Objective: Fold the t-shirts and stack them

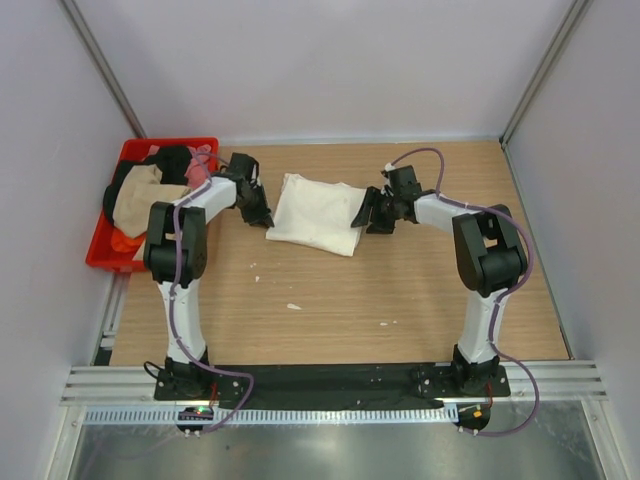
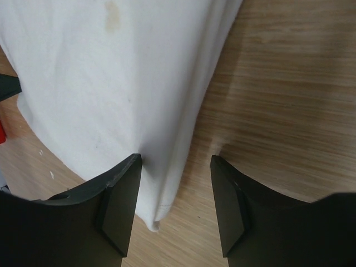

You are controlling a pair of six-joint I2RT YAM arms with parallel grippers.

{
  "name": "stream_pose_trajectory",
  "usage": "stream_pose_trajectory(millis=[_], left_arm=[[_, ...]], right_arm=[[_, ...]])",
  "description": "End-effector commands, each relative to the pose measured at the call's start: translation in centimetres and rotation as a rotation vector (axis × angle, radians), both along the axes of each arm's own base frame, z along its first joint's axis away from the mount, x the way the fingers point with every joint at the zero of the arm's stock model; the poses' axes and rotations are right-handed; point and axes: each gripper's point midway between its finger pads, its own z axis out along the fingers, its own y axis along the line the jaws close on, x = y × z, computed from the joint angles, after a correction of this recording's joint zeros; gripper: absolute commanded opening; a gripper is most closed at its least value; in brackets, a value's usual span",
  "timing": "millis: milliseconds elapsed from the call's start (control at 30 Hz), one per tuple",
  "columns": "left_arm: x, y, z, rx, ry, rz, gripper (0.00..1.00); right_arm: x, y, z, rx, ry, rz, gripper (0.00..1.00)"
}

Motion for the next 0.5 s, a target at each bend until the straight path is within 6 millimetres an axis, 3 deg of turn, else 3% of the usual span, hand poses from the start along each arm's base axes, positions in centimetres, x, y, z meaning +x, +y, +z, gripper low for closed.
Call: stream_pose_trajectory(millis=[0,100,267,367,467], left_arm=[[-2.6,-0.2,-1.5,0.008,0.076,-0.021,0.16],[-4.2,-0.9,-1.5,-0.017,0.106,-0.013,0.08],[-6.7,-1.4,-1.6,-0.033,0.147,0.029,0.05],[-6.8,-1.2,-0.2,-0.03,0.134,0.051,0.1],[-6.2,-0.9,1.4,-0.009,0.124,0.063,0.23]], right_arm=[[-0.6,0.5,0.1,0.027,-0.023,0.029,0.58],[-1.7,0.3,0.1,0.022,-0.021,0.064,0.56],[-3.3,0.2,-0.1,0.021,-0.006,0.15,0.53],[-4.7,0.4,0.1,0.04,0.007,0.203,0.55],[-5.8,0.4,0.1,0.047,0.021,0.244,0.55]])
